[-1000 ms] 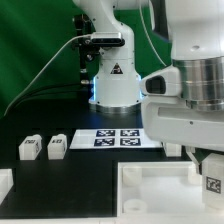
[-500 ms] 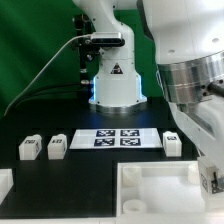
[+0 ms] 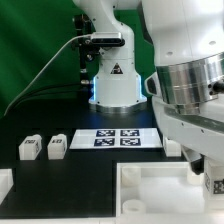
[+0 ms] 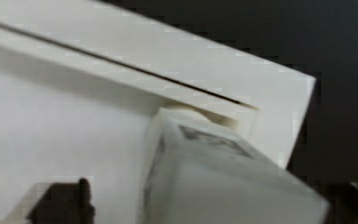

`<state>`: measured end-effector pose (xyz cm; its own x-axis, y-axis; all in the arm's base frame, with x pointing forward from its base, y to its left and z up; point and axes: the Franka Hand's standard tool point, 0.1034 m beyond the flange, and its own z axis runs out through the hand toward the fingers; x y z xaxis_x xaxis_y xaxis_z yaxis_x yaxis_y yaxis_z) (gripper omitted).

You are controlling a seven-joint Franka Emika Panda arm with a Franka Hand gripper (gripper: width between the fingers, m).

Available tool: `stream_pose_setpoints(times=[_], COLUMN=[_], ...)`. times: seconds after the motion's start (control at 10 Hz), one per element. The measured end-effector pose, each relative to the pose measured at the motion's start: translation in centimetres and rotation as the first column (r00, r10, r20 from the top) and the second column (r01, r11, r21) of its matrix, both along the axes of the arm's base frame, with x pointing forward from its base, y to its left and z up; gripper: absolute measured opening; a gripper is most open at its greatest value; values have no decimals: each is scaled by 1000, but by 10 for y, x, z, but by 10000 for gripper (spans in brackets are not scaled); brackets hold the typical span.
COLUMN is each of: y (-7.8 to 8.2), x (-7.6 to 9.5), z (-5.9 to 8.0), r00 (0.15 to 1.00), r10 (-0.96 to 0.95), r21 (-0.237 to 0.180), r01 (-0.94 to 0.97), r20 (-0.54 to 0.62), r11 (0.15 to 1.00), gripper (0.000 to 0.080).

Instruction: Assemble one leg

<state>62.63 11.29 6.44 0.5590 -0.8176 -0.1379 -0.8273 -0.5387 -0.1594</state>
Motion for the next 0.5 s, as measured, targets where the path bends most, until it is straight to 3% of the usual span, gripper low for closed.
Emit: stream_pose_setpoints(times=[0.1,0.3,0.4,0.5], y=[6,2,1,1], x=[-1,0,-1,-2], z=[2,1,1,3], r00=[982,936,880,756], r10=[186,348,472,654], r21=[-20,-38,-62,-108], r01=[-185,-346,-469,-648], r20=[17,50,56,26], r11=[982,937,881,754], gripper=[641,648,648,649])
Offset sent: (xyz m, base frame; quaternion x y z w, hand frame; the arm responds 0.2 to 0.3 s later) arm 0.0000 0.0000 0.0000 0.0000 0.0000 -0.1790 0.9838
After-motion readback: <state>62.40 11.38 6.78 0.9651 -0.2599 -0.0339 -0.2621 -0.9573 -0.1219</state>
